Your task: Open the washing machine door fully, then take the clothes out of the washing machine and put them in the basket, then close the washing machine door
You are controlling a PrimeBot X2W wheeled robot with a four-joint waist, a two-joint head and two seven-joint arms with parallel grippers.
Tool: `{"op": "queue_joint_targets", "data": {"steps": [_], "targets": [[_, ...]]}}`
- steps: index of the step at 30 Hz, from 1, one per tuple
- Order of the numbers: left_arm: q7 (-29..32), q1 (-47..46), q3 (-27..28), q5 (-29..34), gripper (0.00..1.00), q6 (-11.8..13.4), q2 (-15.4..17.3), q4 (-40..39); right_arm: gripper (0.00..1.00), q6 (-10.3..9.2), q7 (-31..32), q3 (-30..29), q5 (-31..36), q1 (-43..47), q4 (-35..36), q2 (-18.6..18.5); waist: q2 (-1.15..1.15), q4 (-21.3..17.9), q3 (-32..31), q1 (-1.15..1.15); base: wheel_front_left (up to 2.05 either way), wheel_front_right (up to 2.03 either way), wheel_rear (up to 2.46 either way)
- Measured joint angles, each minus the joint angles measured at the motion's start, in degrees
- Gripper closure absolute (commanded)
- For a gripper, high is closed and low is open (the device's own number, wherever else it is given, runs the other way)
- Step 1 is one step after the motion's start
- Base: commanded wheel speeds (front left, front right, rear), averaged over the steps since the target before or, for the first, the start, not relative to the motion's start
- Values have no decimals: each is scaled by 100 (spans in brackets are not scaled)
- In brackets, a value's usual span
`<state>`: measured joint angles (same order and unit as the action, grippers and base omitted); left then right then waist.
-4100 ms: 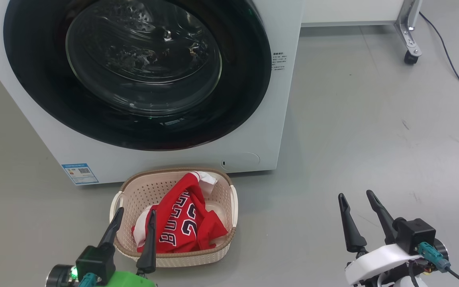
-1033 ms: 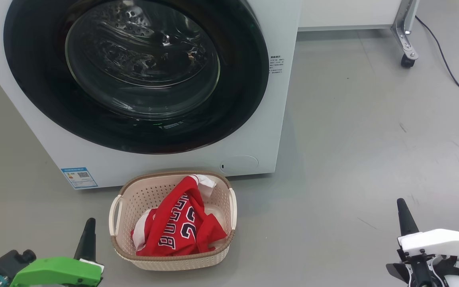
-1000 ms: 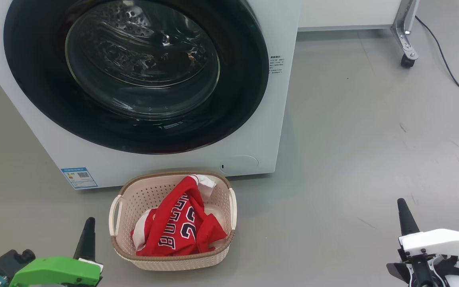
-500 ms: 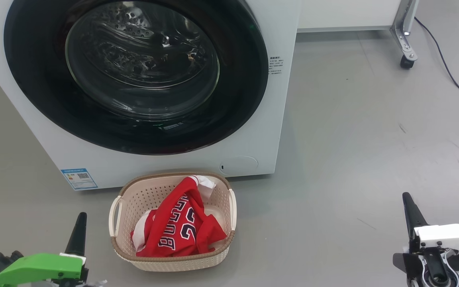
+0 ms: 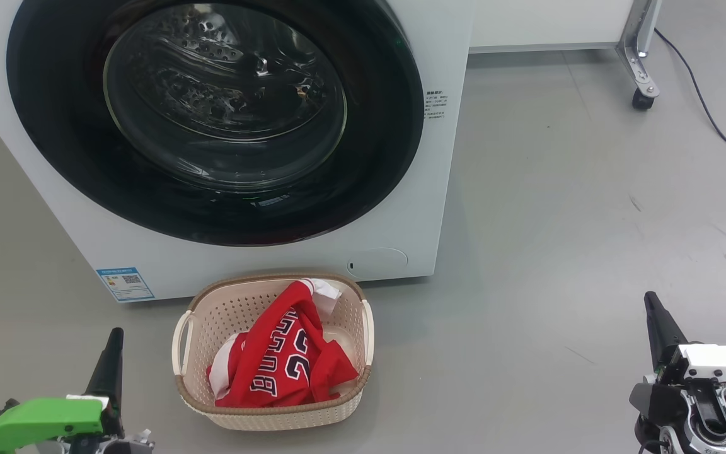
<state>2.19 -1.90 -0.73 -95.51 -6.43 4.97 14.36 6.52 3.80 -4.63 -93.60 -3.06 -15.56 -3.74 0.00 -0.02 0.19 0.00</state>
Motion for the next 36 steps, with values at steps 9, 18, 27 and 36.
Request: {"op": "queue_joint_targets", "data": {"steps": [9,18,27,36], "targets": [[2,-58,24,-23,100,-1,1,25,100,15,0,-12,-60,-11,-12,-4,0,0,-1,0,0,0,0],[2,-64,27,-23,100,-27,1,56,100,15,1,-16,-62,-11,-25,-4,0,0,-2,0,0,0,0],[3,-72,33,-23,100,-43,1,76,100,43,1,-21,-62,-12,-34,-4,0,1,-3,0,0,0,0],[12,-76,36,-23,100,-43,1,97,100,43,1,-24,-63,-12,-47,-4,0,1,-3,0,0,0,0]]}}
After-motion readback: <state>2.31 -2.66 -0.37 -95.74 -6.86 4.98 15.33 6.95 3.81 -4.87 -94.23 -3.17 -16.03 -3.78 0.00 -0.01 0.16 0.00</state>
